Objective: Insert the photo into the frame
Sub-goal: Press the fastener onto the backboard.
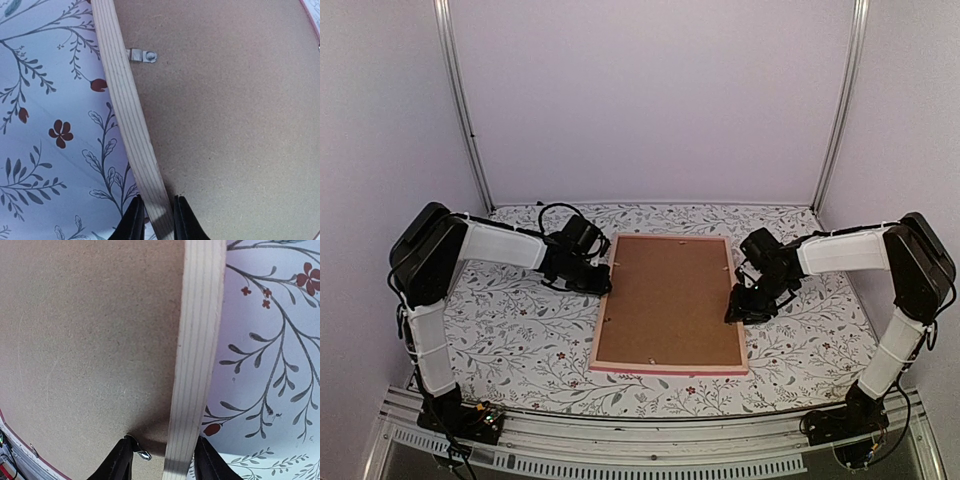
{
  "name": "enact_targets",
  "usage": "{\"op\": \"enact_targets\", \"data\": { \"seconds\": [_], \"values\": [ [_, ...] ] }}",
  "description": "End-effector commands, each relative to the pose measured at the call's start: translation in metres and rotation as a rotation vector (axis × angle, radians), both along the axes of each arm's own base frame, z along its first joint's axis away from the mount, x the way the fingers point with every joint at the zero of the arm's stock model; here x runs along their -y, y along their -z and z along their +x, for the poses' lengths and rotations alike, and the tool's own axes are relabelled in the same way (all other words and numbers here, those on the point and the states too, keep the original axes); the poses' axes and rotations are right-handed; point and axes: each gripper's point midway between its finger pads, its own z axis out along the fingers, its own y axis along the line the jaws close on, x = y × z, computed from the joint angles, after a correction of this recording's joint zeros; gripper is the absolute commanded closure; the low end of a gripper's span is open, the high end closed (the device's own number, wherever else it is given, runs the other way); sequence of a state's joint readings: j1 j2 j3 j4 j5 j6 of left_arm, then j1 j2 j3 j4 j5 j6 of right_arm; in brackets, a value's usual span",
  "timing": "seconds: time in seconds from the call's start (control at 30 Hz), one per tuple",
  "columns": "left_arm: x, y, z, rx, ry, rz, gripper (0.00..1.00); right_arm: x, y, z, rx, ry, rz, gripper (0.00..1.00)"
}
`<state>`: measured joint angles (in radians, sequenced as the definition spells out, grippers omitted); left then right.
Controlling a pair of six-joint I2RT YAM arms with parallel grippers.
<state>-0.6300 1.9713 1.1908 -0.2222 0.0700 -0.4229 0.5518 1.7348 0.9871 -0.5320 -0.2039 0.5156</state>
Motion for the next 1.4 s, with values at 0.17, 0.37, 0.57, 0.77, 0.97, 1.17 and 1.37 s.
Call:
{"op": "enact_targets", "data": {
  "seconds": [0.17,0.37,0.57,0.77,0.97,1.17,1.37],
  "values": [
    [0.008,0.016,-0.023,-0.07,0.093,-0.003,0.8,0.007,0.005,0.023,0.085,0.062,0.021,0.62],
    [0.007,0.015,-0.023,-0.066,0.088,-0.001,0.8,0.012,0.006,0.024,0.075,0.09,0.033,0.65],
    [0.006,0.014,-0.022,-0.064,0.086,0.0,0.8,0.015,0.006,0.025,0.074,0.096,0.035,0.67],
    [0.006,0.014,-0.023,-0.063,0.087,0.001,0.81,0.02,0.009,0.024,0.067,0.103,0.033,0.71],
    [0.005,0.014,-0.024,-0.063,0.085,0.001,0.81,0.021,0.017,0.02,0.043,0.093,0.038,0.71],
    [0.003,0.013,-0.024,-0.062,0.081,0.0,0.81,0.025,0.021,0.017,0.03,0.093,0.038,0.72],
    [0.003,0.012,-0.024,-0.06,0.081,-0.003,0.81,0.028,0.024,0.018,0.021,0.097,0.031,0.72]
  ]
}}
